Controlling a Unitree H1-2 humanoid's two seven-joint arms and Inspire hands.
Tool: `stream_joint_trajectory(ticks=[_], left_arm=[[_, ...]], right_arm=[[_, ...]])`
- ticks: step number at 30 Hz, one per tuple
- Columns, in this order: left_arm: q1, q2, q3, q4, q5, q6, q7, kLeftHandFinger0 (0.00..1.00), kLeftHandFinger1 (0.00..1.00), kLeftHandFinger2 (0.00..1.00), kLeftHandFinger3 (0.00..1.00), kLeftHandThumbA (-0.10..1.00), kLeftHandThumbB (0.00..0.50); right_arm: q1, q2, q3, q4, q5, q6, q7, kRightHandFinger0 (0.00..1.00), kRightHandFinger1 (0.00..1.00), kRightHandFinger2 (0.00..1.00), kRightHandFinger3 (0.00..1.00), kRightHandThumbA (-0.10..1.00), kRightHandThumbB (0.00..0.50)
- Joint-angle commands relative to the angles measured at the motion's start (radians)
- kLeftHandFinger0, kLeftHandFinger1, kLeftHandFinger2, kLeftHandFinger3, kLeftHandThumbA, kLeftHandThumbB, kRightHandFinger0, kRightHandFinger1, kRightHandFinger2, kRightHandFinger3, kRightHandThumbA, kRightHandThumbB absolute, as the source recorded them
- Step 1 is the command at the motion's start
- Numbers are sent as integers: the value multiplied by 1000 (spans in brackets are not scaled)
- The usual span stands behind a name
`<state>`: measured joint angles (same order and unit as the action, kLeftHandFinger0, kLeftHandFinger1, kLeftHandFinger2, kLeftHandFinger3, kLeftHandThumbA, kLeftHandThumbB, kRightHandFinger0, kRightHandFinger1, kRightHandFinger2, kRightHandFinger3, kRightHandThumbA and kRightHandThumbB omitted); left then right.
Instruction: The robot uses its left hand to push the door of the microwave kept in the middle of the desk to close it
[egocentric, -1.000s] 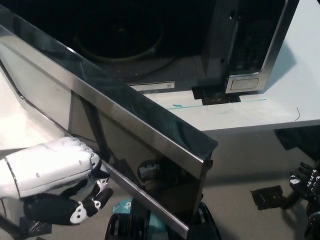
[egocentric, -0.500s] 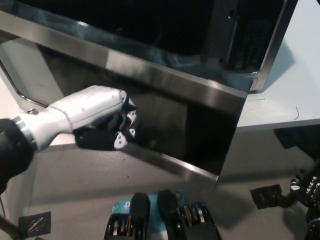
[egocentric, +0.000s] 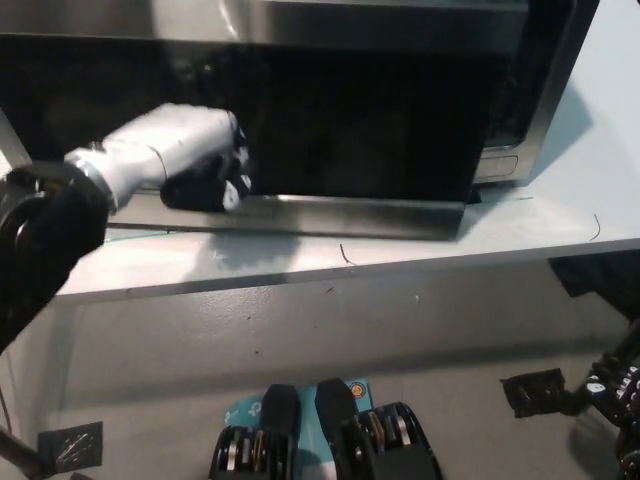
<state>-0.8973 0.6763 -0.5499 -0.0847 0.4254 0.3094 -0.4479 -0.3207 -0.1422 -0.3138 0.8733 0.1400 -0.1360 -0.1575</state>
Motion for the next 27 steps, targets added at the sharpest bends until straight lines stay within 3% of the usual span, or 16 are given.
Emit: stream_joint_trajectory(ticks=[1, 2, 3, 4, 6, 9, 14, 18, 19, 21, 22, 25, 26, 27], left_arm=[[-71, -10, 21, 58, 126, -107, 48, 0, 0, 113, 253, -100, 12], [-89, -19, 25, 110, 131, -129, 61, 0, 0, 110, 237, -100, 11], [-104, -24, 28, 144, 137, -138, 61, 184, 179, 248, 353, -100, 4], [-112, -29, 31, 163, 142, -137, 57, 219, 215, 290, 381, -100, 0], [-138, -44, 42, 226, 158, -133, 64, 165, 185, 280, 387, -100, 0], [-156, -63, 52, 284, 171, -140, 74, 9, 26, 143, 258, -100, 0], [-184, -84, 79, 373, 174, -159, 108, 0, 1, 52, 194, -100, 0], [-186, -95, 94, 418, 170, -187, 122, 29, 43, 74, 217, -100, 0], [-173, -95, 104, 399, 176, -174, 124, 83, 98, 131, 270, -100, 0], [-167, -97, 113, 398, 178, -177, 125, 94, 114, 156, 297, -100, 0], [-158, -94, 119, 391, 181, -171, 125, 177, 188, 234, 374, -100, 0], [-146, -93, 129, 376, 186, -167, 118, 238, 250, 312, 422, -100, 0], [-138, -95, 133, 358, 189, -150, 110, 134, 153, 234, 387, -100, 0], [-126, -97, 137, 333, 192, -143, 104, 134, 170, 251, 369, -100, 0]], right_arm=[[3, -6, -8, -33, 26, -35, 8, 671, 631, 682, 772, 557, 0], [9, -8, 1, -29, 16, -45, 10, 654, 613, 666, 780, 565, 0], [9, -11, 6, -29, 4, -37, -3, 630, 594, 647, 771, 600, 0], [9, -9, 4, -33, 10, -33, 1, 658, 620, 664, 784, 598, 0], [19, 1, -8, -44, 33, -25, 10, 704, 659, 708, 800, 558, 0], [27, 7, -9, -51, 28, -25, -5, 671, 625, 679, 764, 539, 0], [25, 5, -10, -45, 32, -23, 2, 676, 626, 693, 772, 531, 0], [35, 11, -16, -38, 42, -33, 6, 690, 624, 683, 765, 524, 0], [33, 9, -19, -32, 48, -32, 11, 683, 620, 681, 767, 515, 0], [33, 10, -18, -35, 46, -26, 2, 680, 618, 679, 765, 511, 0], [35, 6, -5, -34, 29, -32, -3, 691, 632, 695, 790, 517, 0], [33, 4, -3, -25, 28, -41, -2, 718, 663, 730, 816, 527, 0], [34, 7, -7, -28, 35, -43, 0, 718, 664, 729, 815, 524, 0], [36, 7, -8, -30, 37, -41, -1, 696, 642, 703, 793, 519, 0]])
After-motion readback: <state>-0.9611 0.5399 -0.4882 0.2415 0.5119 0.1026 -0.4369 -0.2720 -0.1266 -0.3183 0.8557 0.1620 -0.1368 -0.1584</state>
